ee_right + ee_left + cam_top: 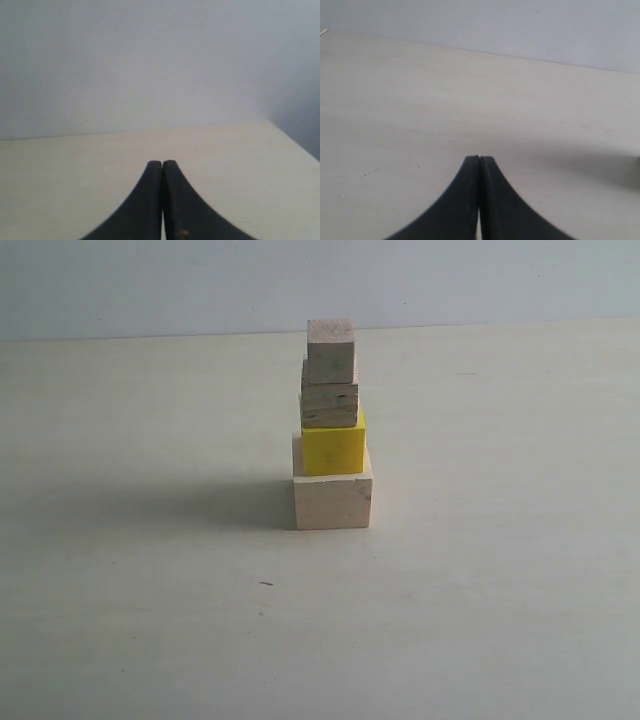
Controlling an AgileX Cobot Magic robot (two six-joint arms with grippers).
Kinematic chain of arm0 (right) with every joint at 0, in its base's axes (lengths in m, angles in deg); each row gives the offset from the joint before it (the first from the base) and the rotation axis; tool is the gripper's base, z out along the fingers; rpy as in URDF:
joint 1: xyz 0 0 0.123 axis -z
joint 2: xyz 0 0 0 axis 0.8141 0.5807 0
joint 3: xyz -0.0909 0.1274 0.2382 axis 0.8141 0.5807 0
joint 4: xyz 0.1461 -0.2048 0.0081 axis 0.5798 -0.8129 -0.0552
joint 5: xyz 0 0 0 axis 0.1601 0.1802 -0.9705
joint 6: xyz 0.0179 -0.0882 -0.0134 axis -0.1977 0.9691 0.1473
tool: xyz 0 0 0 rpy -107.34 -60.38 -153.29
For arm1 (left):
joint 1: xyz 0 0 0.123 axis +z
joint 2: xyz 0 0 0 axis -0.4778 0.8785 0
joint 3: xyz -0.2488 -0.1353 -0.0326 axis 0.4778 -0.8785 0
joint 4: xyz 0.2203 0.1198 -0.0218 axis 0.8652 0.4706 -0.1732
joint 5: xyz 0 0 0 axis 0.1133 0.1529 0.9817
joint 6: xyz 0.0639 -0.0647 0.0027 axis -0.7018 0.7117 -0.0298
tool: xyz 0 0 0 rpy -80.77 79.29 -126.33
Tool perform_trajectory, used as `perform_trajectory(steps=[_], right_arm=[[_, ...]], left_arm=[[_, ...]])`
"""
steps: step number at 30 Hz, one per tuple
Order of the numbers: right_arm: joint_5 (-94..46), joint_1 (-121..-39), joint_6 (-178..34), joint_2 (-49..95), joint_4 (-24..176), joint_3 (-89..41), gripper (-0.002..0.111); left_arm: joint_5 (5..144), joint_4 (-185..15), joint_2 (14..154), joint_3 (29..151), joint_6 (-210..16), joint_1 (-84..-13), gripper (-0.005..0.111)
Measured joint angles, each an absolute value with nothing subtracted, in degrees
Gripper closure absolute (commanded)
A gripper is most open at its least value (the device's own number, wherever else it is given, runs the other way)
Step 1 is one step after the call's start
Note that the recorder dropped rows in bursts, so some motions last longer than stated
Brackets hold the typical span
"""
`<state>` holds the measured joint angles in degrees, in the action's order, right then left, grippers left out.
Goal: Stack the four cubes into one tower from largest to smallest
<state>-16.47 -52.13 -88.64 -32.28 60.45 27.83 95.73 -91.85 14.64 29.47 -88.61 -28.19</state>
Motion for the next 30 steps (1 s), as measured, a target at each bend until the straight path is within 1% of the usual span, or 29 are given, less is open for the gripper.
perform_trajectory(steps=[4,8,16,22,26,30], right_arm=[[-20.8,-52.1,-90.9,-34.7,60.5,35.8,0.108],[-21.8,-52.1,-91.8,-37.4,61.0,39.9,0.108],[-23.1,-53.1,-92.3,-45.9,61.2,40.6,0.108],[-23.1,-53.1,-93.2,-47.1,61.3,40.6,0.108],[-19.7,-53.1,-92.9,-47.1,64.8,40.6,0.108],[-14.3,-53.1,-81.0,-47.2,75.1,40.6,0.108]], left_arm=[[95.8,-91.8,14.6,29.5,-88.6,-28.2,0.106],[95.8,-91.8,14.6,29.5,-88.6,-28.2,0.106],[95.8,-91.8,14.6,29.5,-88.6,-28.2,0.106],[95.8,-91.8,14.6,29.5,-88.6,-28.2,0.106],[95.8,-91.8,14.6,29.5,-88.6,-28.2,0.106],[95.8,-91.8,14.6,29.5,-88.6,-28.2,0.106]])
